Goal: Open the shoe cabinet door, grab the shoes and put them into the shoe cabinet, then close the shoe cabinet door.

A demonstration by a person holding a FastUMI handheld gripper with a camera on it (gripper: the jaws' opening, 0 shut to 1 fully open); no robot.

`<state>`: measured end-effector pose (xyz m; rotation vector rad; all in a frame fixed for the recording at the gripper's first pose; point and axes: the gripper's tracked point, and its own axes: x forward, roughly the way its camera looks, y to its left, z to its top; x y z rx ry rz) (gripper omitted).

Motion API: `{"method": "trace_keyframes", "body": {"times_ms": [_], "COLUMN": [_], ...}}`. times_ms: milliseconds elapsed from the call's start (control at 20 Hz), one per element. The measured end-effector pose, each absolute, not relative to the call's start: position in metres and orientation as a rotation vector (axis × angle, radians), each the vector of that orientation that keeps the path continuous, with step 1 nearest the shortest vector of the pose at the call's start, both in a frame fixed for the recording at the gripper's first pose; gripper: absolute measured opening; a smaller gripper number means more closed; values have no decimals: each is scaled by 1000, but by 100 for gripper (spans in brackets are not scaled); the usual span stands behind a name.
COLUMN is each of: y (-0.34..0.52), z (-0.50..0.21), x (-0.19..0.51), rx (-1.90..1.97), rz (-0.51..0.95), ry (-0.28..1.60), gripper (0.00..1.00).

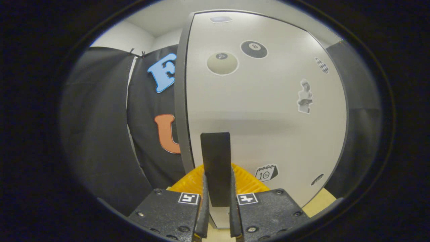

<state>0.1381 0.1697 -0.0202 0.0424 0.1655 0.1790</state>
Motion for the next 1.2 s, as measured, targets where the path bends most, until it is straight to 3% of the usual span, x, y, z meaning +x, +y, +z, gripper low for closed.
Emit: {"method": "trace_keyframes", "body": {"times_ms": [1200], "y": [124], "z": [-10], "x": [40], "rx": [4], "rz": [494], "ry": [219], "gripper": [23]}}
